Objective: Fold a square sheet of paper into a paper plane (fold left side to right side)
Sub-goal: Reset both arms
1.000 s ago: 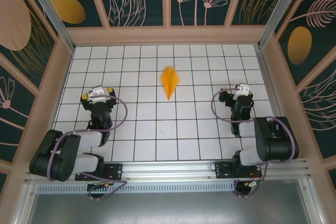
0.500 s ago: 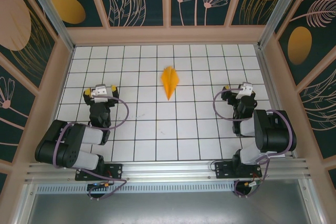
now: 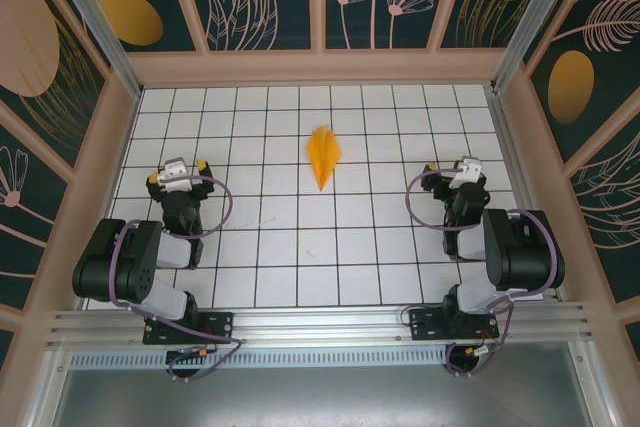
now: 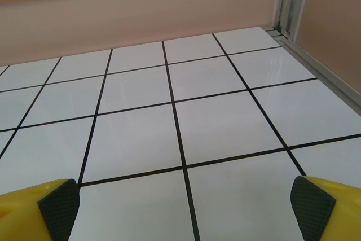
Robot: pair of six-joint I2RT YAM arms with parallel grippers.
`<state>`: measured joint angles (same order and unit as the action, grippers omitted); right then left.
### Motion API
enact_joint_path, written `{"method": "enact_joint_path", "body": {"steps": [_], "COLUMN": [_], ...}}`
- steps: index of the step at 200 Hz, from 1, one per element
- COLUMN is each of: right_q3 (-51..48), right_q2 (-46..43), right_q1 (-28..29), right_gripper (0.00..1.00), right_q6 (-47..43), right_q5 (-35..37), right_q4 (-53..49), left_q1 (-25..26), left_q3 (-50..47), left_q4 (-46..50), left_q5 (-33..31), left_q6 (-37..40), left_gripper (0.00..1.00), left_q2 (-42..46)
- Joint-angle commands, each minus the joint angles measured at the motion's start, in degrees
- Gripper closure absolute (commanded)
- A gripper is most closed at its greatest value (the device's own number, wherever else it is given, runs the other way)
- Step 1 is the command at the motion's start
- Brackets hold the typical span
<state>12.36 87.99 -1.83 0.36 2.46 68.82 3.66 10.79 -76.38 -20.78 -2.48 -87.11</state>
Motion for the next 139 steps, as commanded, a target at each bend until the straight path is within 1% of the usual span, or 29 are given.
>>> {"method": "enact_joint_path", "body": {"steps": [1, 9, 17, 23, 139], "right_q3": [0.7, 0.8, 0.8, 1.0, 1.0], "right_q2": [0.3, 0.3, 0.3, 0.3, 0.3], "right_q1": [-0.2, 0.0, 0.1, 0.0, 0.0], "right_gripper": [0.01, 0.01, 0.01, 0.01, 0.01], "right_q6": [0.9, 0.7, 0.5, 0.5, 0.4], "right_q5": [-1.3, -1.3, -1.3, -2.9, -3.1], "right_q4": [2.9, 2.9, 2.8, 2.6, 2.5], "left_q1": [-0.4, -0.5, -0.5, -0.5, -0.6], "left_q3": [0.6, 1.0, 0.9, 1.0, 0.8], "left_q4": [-2.7, -0.3, -1.4, -0.8, -1.1], "left_q5": [1.6, 1.8, 1.6, 1.7, 1.7], "left_q6": [-2.7, -3.0, -2.9, -2.9, -2.8], "left_gripper": [0.02, 0.02, 0.01, 0.01, 0.02], "left_q2": [-1.0, -0.2, -0.7, -0.4, -0.4]}}
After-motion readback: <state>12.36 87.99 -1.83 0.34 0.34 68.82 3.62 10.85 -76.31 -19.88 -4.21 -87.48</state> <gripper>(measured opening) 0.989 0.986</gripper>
